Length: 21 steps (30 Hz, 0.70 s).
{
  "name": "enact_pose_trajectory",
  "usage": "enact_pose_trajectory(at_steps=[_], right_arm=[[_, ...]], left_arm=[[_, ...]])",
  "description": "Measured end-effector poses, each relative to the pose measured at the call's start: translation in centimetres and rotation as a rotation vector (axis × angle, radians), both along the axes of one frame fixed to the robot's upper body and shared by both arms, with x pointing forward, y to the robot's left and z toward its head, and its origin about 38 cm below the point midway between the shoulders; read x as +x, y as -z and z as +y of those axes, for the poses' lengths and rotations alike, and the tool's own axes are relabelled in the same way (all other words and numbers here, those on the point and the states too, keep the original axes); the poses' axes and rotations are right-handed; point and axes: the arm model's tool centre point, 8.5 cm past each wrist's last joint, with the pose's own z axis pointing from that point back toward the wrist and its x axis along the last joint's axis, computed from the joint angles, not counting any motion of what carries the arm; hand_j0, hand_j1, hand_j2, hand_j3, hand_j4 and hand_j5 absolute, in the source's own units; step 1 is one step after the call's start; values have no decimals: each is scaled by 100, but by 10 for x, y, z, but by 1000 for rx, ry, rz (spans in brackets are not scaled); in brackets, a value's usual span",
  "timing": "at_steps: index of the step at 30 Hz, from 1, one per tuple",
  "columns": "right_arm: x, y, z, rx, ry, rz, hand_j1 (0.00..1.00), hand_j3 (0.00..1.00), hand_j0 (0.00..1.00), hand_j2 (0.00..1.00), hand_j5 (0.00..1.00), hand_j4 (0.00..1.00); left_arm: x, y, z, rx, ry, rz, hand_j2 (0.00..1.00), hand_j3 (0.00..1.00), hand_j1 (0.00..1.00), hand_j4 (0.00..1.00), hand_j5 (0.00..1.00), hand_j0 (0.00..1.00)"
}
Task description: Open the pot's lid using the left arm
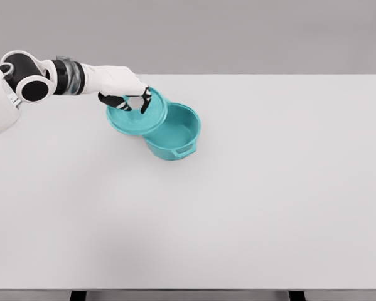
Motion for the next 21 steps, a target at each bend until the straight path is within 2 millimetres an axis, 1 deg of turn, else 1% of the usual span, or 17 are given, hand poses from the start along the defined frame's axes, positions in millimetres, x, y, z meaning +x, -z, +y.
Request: enact_pose_trajectory(at_steps=[2, 4, 5, 9, 10, 11, 12, 13, 15, 16, 21], right_arm=[[0, 0, 0, 0, 0, 0, 100, 100, 100, 100, 100, 100], [0, 0, 0, 0, 0, 0, 100, 100, 100, 100, 100, 100], [0, 0, 0, 0, 0, 0, 100, 100, 100, 100, 100, 100], [0, 0, 0, 0, 0, 0, 100, 100, 100, 100, 100, 100], [0, 0, 0, 0, 0, 0, 100, 100, 100, 100, 100, 100], [0, 0, 0, 0, 0, 0, 100, 100, 100, 100, 100, 100], [0, 0, 0, 0, 0, 0, 100, 100, 100, 100, 100, 100], [0, 0, 0, 0, 0, 0, 100, 100, 100, 100, 100, 100], [0, 0, 0, 0, 0, 0, 100, 100, 100, 100, 100, 100], [0, 0, 0, 0, 0, 0, 100, 100, 100, 100, 100, 100], [0, 0, 0, 0, 0, 0, 100, 100, 100, 100, 100, 100]], left_arm=[[-3, 4, 25, 26, -20, 7, 37, 37, 37, 37, 37, 37], [-7, 8, 42, 48, -24, 16, 37, 37, 37, 37, 37, 37], [-10, 13, 48, 58, -23, 25, 38, 38, 38, 38, 38, 38], [-13, 17, 58, 80, -22, 28, 40, 40, 40, 40, 40, 40], [-13, 18, 59, 82, -22, 29, 49, 49, 49, 49, 49, 49], [-13, 18, 60, 83, -24, 29, 72, 72, 72, 72, 72, 72], [-13, 18, 61, 83, -26, 30, 91, 91, 91, 91, 91, 91], [-13, 18, 61, 83, -28, 30, 100, 100, 100, 100, 100, 100], [-13, 18, 62, 81, -29, 33, 100, 100, 100, 100, 100, 100], [-14, 23, 62, 80, -30, 42, 100, 100, 100, 100, 100, 100], [-14, 24, 64, 78, -37, 48, 100, 100, 100, 100, 100, 100]])
